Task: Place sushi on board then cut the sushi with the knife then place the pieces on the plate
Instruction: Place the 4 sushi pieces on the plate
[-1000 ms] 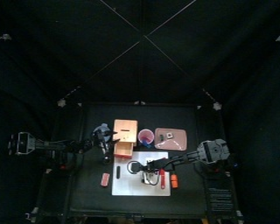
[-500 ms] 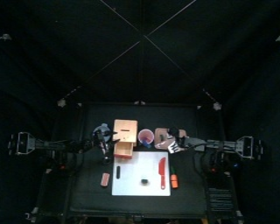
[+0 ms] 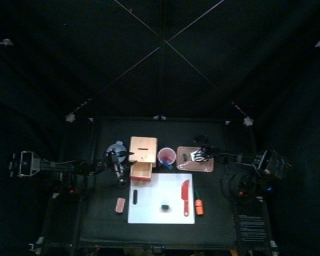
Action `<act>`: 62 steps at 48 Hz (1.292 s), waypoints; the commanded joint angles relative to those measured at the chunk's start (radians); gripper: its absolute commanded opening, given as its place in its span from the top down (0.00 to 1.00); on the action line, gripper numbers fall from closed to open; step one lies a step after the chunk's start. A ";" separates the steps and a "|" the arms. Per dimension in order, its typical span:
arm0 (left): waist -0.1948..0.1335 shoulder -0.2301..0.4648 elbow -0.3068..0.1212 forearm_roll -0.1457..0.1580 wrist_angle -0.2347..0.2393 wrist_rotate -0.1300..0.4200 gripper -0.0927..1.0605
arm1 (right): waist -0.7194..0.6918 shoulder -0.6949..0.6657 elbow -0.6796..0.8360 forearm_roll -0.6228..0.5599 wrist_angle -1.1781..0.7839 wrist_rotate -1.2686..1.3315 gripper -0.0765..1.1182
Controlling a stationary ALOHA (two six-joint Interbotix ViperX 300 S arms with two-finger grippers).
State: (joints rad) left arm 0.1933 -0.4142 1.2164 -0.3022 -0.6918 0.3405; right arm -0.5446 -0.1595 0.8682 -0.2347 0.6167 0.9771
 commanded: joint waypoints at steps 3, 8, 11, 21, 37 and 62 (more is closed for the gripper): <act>-0.002 -0.005 -0.029 0.003 -0.005 0.000 0.19 | 0.049 -0.104 -0.018 0.006 0.048 0.008 0.17; -0.002 -0.005 -0.040 0.003 -0.005 0.002 0.19 | 0.132 -0.176 -0.026 0.038 0.095 0.006 0.11; -0.002 -0.005 -0.043 0.003 -0.006 0.000 0.19 | 0.222 -0.207 -0.034 0.057 0.097 -0.002 0.11; -0.002 -0.005 -0.061 0.002 -0.006 0.002 0.19 | 0.634 -0.149 -0.138 0.035 0.000 -0.005 0.11; -0.012 0.003 -0.092 -0.035 -0.006 -0.003 0.19 | 0.845 0.176 -0.410 -0.189 -0.193 -0.005 0.11; -0.018 0.003 -0.071 -0.061 -0.006 -0.003 0.19 | 0.818 0.360 -0.526 0.126 -0.063 -0.469 0.12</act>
State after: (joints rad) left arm 0.1718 -0.4111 1.1536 -0.3636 -0.6918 0.3375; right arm 0.2853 0.2086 0.3758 -0.1442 0.5461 0.5492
